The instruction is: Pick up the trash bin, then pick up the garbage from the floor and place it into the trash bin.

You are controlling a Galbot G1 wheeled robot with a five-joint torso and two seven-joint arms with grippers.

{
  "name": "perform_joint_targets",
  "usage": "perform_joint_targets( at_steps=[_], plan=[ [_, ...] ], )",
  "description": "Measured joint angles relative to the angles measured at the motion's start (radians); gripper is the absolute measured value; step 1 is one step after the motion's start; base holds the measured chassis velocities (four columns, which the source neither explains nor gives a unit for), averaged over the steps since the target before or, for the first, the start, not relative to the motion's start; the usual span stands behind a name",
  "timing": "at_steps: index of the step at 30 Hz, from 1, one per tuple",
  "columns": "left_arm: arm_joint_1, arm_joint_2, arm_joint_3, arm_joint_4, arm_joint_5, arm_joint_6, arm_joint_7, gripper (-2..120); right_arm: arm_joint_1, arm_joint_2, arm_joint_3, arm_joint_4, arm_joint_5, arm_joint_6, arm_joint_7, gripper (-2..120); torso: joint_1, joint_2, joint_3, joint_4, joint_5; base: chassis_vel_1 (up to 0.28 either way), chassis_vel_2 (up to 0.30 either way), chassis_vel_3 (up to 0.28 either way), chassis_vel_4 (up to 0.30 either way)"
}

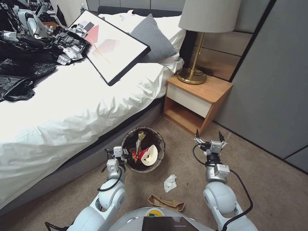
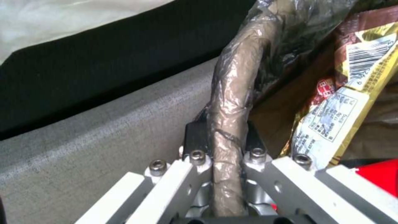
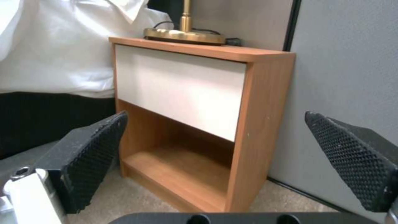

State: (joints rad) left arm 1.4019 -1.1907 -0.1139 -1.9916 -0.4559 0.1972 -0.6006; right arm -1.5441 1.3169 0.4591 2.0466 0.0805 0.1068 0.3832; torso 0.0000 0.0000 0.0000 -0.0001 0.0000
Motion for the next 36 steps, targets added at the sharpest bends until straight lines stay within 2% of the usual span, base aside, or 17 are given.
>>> perform_joint_targets(
  at_steps=[36],
  plan=[
    [0.009,0.0,-0.003,-0.007,0.005,-0.004,-0.002,2,-0.001,-0.004,-0.005,0.002,0.023,-0.008,0.001,100,0.0,0.0,0.0,0.0001,0.0,0.0,0.0,0.0,0.0]
  ],
)
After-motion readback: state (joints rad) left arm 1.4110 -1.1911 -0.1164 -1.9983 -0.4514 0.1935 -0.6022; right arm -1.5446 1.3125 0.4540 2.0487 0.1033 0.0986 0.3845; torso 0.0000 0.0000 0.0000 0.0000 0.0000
